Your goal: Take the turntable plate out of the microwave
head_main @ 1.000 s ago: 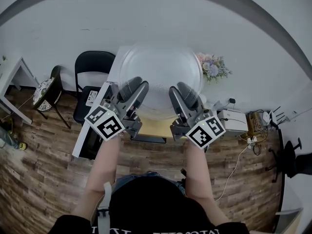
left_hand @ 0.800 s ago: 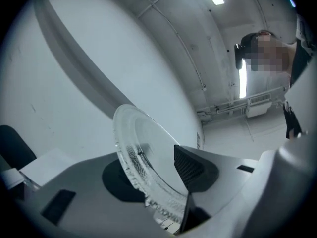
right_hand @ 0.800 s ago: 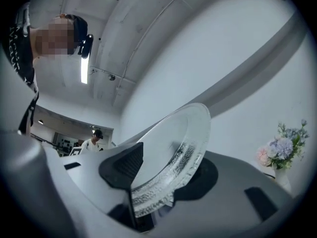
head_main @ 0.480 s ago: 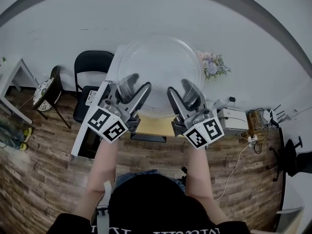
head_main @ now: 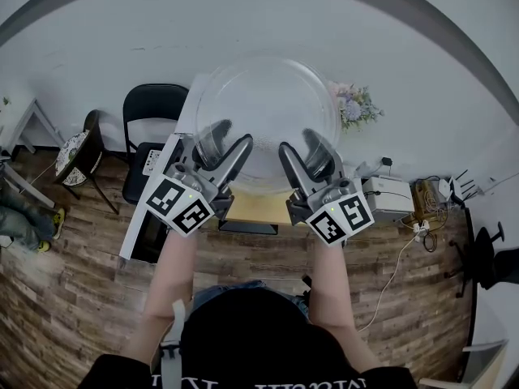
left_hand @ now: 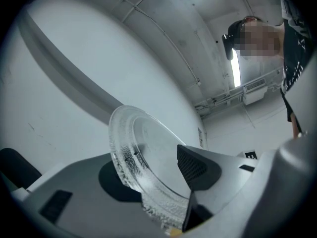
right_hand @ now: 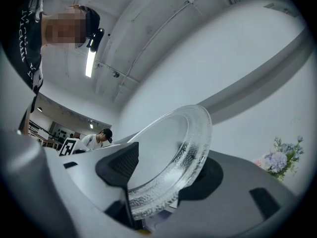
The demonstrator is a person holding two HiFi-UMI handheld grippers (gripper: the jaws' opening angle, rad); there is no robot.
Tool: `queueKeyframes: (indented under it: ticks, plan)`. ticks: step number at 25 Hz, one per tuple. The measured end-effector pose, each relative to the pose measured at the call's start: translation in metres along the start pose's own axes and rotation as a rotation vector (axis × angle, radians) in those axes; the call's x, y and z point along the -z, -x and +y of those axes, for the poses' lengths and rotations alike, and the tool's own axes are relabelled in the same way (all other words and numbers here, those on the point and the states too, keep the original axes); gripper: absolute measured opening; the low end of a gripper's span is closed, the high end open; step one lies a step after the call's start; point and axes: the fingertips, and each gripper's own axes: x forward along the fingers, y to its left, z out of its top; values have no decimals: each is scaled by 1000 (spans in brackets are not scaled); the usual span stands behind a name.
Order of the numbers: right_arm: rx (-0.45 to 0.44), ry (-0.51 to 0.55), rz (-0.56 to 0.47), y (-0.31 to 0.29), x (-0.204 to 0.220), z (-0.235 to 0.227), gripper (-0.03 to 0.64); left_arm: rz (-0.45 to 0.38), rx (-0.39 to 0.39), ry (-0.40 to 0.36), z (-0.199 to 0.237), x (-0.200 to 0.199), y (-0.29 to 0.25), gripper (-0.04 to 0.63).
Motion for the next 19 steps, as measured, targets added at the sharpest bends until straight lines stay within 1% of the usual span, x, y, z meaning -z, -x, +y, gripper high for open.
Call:
queueKeyframes:
  ticks: [6,19]
  plan:
    - [-6,0,-14,0,-5,3,253,-5,4,-21,-4,-6,0,206]
    - [-16,15,-19,-2,-16,7,253,-13,3,-27,-8,-17,0,207]
